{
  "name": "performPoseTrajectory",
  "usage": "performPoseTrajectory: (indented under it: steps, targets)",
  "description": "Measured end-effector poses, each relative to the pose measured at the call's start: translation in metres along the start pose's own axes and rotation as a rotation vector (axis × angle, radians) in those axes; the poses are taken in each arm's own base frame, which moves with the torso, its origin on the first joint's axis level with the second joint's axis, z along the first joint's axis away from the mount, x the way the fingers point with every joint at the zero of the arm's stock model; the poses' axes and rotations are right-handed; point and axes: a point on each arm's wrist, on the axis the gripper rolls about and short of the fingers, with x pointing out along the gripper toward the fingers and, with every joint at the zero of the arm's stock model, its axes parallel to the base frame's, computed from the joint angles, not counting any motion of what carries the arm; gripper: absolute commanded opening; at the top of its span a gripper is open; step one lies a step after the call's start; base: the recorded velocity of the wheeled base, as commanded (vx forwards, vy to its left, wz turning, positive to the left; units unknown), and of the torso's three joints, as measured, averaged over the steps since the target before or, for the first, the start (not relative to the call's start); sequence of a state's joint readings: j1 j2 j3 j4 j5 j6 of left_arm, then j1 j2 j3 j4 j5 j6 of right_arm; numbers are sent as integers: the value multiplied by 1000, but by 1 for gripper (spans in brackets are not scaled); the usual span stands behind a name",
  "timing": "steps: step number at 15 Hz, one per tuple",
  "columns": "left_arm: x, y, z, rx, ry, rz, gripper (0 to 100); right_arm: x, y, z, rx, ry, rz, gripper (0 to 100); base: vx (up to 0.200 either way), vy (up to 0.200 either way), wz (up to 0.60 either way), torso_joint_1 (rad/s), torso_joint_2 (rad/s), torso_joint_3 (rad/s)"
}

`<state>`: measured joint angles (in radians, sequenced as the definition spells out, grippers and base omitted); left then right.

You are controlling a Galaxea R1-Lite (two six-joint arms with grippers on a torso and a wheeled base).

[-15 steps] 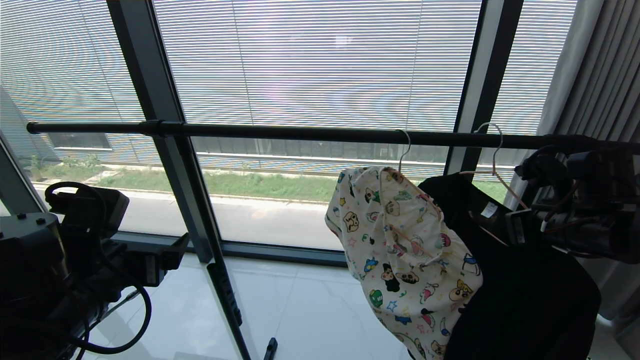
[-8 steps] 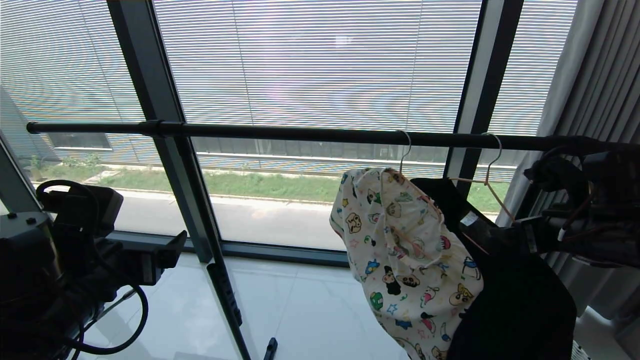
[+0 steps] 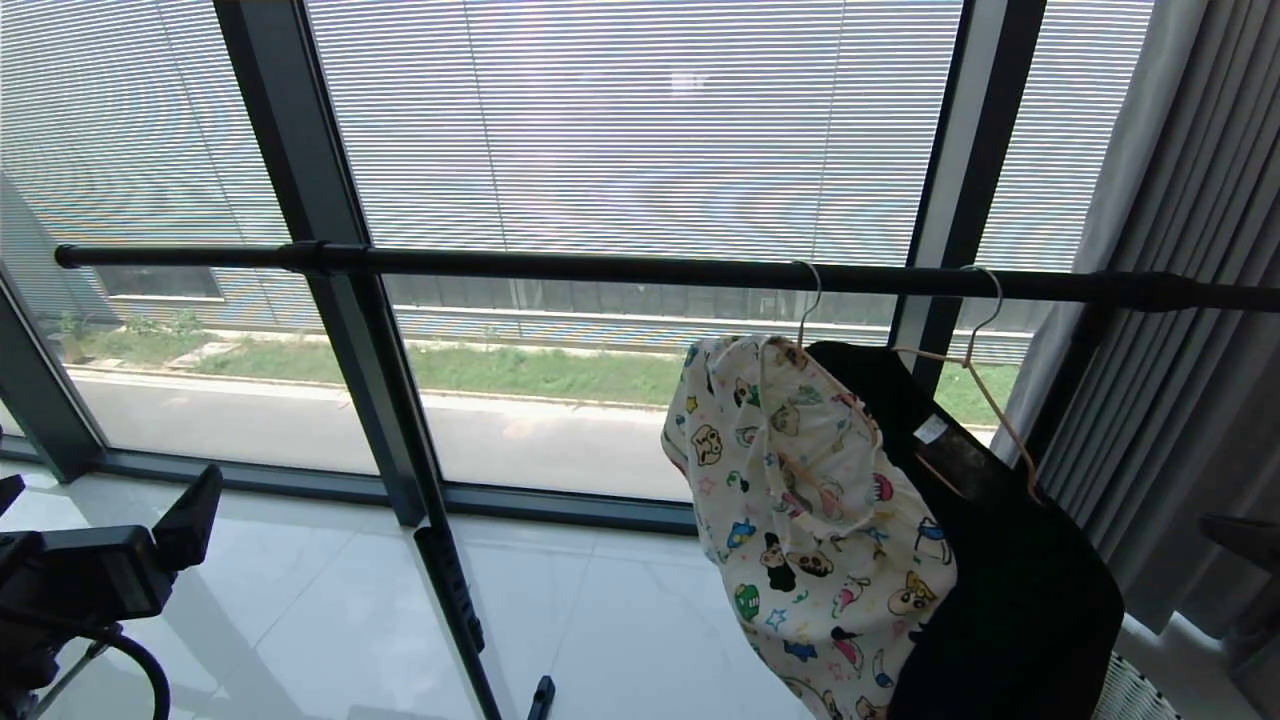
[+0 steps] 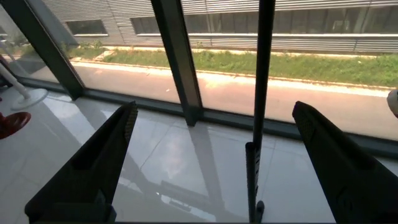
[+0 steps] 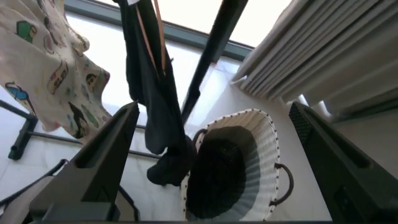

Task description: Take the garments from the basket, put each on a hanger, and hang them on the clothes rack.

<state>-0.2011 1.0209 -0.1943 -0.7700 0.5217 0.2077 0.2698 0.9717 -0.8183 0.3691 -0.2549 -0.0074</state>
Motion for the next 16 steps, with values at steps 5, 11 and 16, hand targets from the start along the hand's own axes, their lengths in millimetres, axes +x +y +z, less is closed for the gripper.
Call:
performPoseTrajectory:
  steps: [5,11,16]
  targets:
    - [-68,35,-44,37,33,139,100,-82,-20,-88,91,-155,-160,100,0,0,0,0,0,0]
    - [-122,47,-102,27,87,308,100,-64,-7,-183,174,-361,-385,100,0,0,0,0,0,0]
    - [-126,40,-106,19,-41,14,100,-38,-2,-206,132,-397,-400,100,0,0,0,0,0,0]
